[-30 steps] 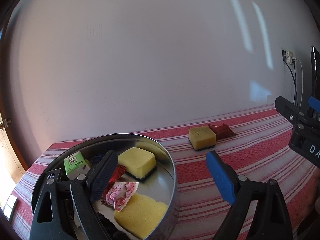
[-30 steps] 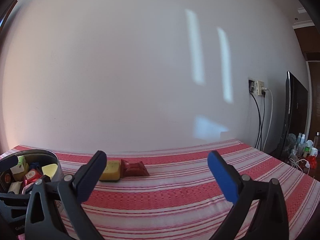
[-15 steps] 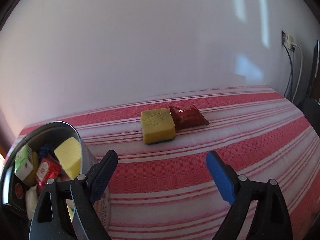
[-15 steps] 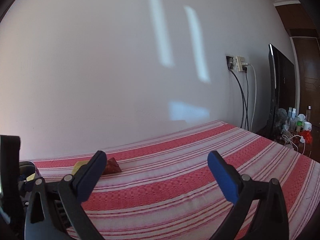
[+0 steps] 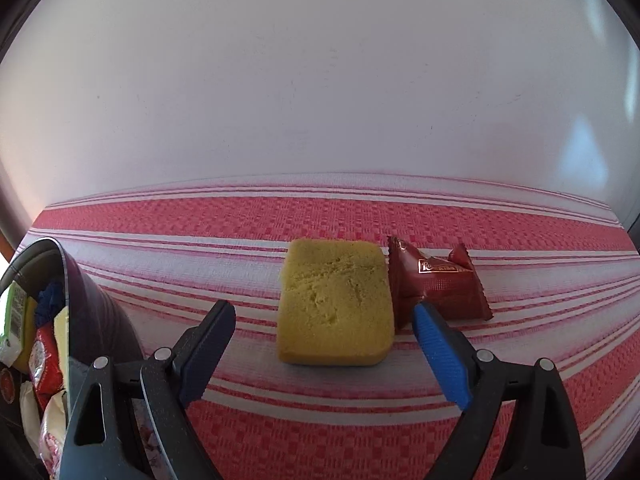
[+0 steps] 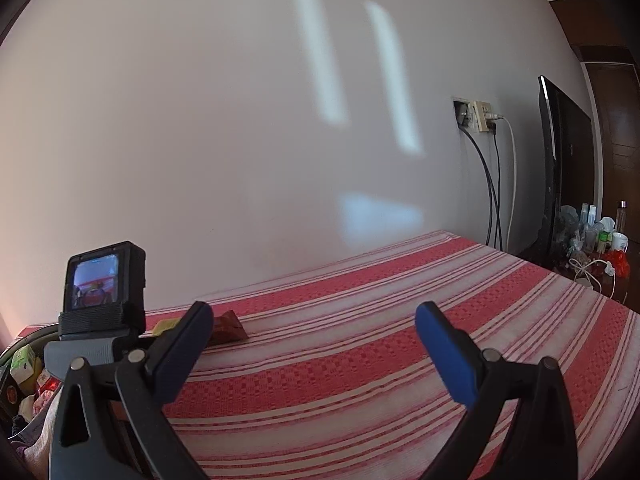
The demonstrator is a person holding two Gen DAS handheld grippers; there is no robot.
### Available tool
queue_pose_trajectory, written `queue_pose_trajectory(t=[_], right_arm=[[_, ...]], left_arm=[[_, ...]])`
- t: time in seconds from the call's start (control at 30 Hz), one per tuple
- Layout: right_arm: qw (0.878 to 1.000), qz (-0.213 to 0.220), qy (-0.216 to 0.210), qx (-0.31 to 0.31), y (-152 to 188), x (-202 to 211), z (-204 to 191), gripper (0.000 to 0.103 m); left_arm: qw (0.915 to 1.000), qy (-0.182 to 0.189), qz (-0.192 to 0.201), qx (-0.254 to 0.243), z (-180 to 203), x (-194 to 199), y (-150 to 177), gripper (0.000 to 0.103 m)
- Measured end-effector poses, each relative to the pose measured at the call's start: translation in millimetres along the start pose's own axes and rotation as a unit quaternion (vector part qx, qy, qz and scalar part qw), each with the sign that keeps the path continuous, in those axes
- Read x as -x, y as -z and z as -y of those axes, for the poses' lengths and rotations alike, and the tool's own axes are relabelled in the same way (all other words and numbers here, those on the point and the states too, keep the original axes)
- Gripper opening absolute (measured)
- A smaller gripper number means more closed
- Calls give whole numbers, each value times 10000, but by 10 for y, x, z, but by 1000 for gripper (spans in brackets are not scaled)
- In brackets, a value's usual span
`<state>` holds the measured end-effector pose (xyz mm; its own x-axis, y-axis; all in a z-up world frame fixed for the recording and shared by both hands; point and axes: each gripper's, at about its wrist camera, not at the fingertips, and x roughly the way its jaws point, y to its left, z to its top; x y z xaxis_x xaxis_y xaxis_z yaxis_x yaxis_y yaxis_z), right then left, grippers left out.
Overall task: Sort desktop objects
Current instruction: 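Grasp the yellow sponge with the left tool while the right tool grasps the red packet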
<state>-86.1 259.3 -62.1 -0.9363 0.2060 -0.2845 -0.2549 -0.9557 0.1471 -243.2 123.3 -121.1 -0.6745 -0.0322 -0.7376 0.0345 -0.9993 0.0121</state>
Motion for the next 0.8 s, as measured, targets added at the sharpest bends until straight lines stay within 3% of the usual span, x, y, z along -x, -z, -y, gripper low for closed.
queue_pose_trajectory(t=[0.13,0.27,0.3,0.33,0.57,0.8], right_arm=[[9999,-80,-8,-92,4,-25,28,103],[9999,-107,6,-114,6,-44,44,103],[9999,-97,-11,-103,7,-45,42,103],[9999,-99,3,-85,4,-52,41,103],[9997,-177,121,-126,25,-102,86,103],[9971,-603,-2,-473,66,-264,242,102]], left_arm=[[9985,162,-414,325,-74,-197,-27,91],[9982,227,-321,453,-122,-194,-39,86],[9981,234,-290,482,-132,-180,-29,77],[9981,278,-239,500,-141,-159,-21,58],[9976,594,-193,314,-134,3,162,57],[9941,905,490,-336,-66,773,663,57]])
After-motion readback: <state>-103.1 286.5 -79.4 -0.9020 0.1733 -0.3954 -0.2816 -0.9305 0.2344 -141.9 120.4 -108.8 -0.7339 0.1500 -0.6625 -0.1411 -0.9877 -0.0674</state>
